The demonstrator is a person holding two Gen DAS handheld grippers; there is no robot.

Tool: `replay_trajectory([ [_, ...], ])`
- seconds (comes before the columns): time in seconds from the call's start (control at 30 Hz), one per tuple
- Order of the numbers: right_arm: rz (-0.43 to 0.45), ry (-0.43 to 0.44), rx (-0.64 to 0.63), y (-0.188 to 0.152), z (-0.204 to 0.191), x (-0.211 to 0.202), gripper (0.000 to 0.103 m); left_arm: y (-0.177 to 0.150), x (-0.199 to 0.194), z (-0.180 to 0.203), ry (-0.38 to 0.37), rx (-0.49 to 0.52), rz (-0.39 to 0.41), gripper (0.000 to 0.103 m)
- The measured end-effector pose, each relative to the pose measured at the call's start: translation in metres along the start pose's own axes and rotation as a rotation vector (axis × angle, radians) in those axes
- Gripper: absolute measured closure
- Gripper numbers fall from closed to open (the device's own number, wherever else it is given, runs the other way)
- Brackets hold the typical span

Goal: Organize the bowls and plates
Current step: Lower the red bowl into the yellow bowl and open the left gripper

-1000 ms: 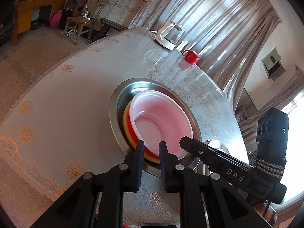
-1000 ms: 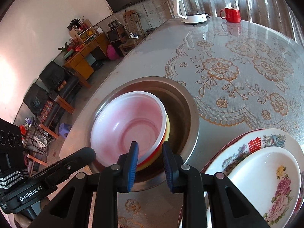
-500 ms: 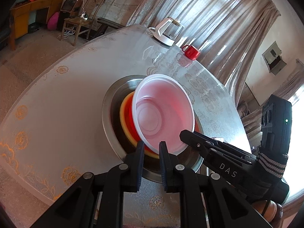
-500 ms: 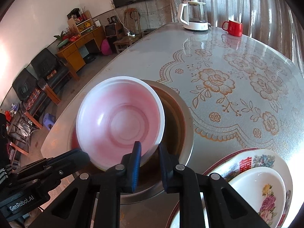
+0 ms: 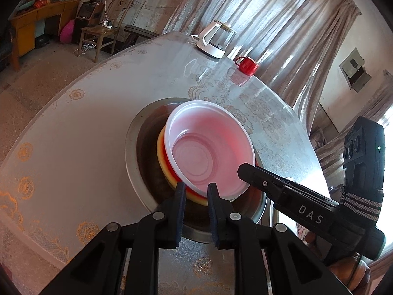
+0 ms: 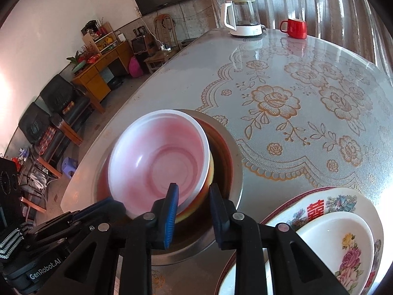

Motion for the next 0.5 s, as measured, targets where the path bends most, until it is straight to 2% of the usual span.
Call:
replay_trajectory([
  [0.17, 0.027, -0.018, 0.01, 0.0029, 0.0041, -0.0025, 0.079, -0.0014, -0.0014, 0.0011, 0.011, 0.011, 0.004, 0.082],
  [0.23, 0.032, -0.023, 0.002, 0.0026, 0.0045, -0.0026, 0.087, -0.0019, -0.0018, 0.0014, 0.016, 0.014, 0.005, 0.082],
  [0.3, 0.033, -0.024, -0.007, 0.0021, 0.0029, -0.003, 0.089, -0.0024, -0.0022, 0.0019, 0.019, 0.016, 0.006, 0.081],
  [0.5, 0.038, -0.015, -0.002, 0.0007, 0.0022, -0.0053, 0.09, -0.0032, -0.004, 0.0017, 0.024, 0.023, 0.012, 0.079],
])
Point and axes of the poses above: each gripper's, at about its wrist camera, not at the fingertips, and x roughly the way its jaws point, z to its right, y to its top, the point moved 10 cm from there along x, roughly the way its jaws point, and after that the axes turned 9 degrees about -z, right-handed, at the moved point
